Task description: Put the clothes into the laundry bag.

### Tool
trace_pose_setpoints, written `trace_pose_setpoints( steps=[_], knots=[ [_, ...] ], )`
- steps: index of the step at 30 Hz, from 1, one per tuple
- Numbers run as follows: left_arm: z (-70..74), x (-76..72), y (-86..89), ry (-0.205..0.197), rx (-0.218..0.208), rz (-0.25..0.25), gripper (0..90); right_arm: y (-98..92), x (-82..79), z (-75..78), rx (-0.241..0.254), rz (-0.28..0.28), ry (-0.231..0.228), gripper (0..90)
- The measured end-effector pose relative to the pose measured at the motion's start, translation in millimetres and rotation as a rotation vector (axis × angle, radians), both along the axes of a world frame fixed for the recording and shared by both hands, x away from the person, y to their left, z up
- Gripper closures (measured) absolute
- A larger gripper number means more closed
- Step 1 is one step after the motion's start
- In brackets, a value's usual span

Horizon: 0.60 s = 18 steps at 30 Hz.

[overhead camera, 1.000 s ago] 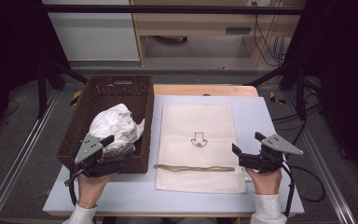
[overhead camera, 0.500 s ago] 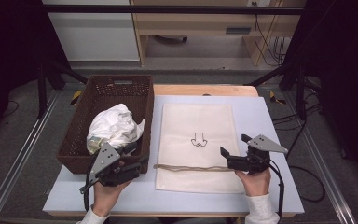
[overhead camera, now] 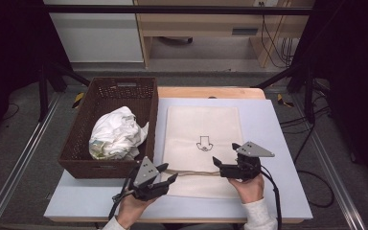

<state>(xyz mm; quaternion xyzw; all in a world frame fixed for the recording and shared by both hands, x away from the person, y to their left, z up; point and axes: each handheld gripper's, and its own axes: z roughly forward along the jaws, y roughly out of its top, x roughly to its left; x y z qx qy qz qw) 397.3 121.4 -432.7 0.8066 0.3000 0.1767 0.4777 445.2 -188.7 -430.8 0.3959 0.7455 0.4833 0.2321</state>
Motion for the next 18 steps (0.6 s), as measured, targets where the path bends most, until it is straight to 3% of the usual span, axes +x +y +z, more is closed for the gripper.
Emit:
trace_pose_setpoints(
  steps=[4, 8, 11, 18],
  knots=[
    [-19.2, 1.8, -14.7, 0.045, 0.062, -0.031, 63.4, 14.4, 4.4, -14.4, -0.031, 0.048, 0.064, 17.0],
    [-31.4, 4.7, -20.9, 0.083, 0.087, -0.049, 70.8, 23.5, 6.5, -22.5, -0.071, 0.074, 0.091, 22.0],
    [-40.9, 7.4, -26.5, 0.115, 0.110, -0.060, 79.2, 30.3, 8.7, -33.4, -0.104, 0.090, 0.131, 31.6],
    [-51.5, 8.0, -34.7, 0.120, 0.158, -0.064, 87.3, 38.8, 14.9, -49.7, -0.184, 0.110, 0.188, 47.3]
  ],
)
